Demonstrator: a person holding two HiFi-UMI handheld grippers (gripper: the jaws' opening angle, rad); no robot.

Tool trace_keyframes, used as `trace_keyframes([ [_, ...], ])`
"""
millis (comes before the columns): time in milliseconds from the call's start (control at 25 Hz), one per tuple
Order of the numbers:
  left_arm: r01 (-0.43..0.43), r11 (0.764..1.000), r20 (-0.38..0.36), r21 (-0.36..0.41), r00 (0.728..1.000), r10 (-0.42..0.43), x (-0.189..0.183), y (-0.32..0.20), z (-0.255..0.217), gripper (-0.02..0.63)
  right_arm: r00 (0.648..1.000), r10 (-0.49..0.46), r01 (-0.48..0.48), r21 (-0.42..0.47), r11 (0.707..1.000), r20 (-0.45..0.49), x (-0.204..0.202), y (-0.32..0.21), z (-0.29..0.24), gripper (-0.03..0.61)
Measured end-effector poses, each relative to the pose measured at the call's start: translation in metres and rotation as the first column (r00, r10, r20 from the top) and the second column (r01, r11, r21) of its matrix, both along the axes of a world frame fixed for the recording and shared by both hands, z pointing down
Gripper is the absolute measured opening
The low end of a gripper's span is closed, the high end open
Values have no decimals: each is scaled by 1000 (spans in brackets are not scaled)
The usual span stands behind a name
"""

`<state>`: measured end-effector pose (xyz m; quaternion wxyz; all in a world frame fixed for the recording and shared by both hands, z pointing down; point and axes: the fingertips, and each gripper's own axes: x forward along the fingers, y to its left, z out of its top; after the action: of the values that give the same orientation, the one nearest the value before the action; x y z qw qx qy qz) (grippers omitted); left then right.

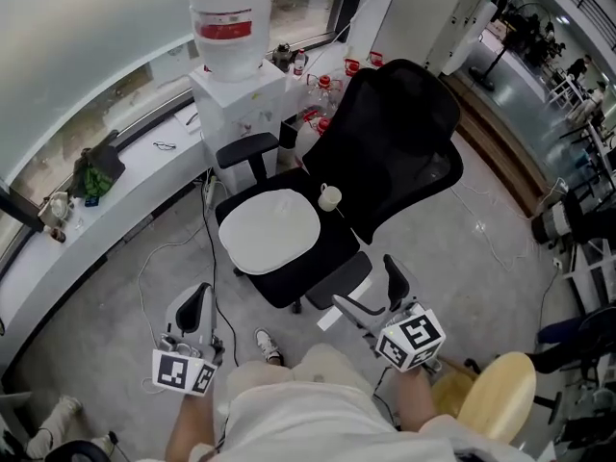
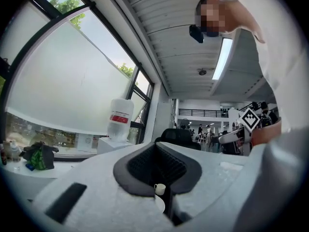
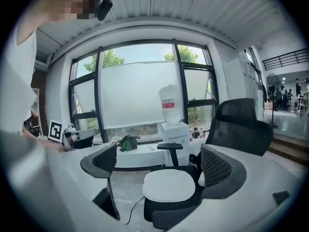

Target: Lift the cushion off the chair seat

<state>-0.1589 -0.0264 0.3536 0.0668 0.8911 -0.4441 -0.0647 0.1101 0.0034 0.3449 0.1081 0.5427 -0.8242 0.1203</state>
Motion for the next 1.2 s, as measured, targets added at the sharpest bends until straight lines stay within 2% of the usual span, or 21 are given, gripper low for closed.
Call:
trace_keyframes([
  [280,-7,999,1,-32,1000,7,18,-24,18,15,999,-42,42,-49,998,-5,3,-33,25,520],
  [480,55,998,26,-40,998,-54,20,-39,16,15,995,-96,97,-43,994,22,10,-67,36,520],
  [680,86,996,67,-21,994,-85,42,-62,4,15,988,-148,149,-38,988,32,27,-109,46,520],
  [920,156,988,54,-22,987,-155,59,-88,5,16,967,-253,251,-81,964,-15,28,-154,73,518],
  [1200,199,977,78,-74,978,-193,66,-104,37,15,932,-359,351,-124,928,-48,21,-205,117,518],
])
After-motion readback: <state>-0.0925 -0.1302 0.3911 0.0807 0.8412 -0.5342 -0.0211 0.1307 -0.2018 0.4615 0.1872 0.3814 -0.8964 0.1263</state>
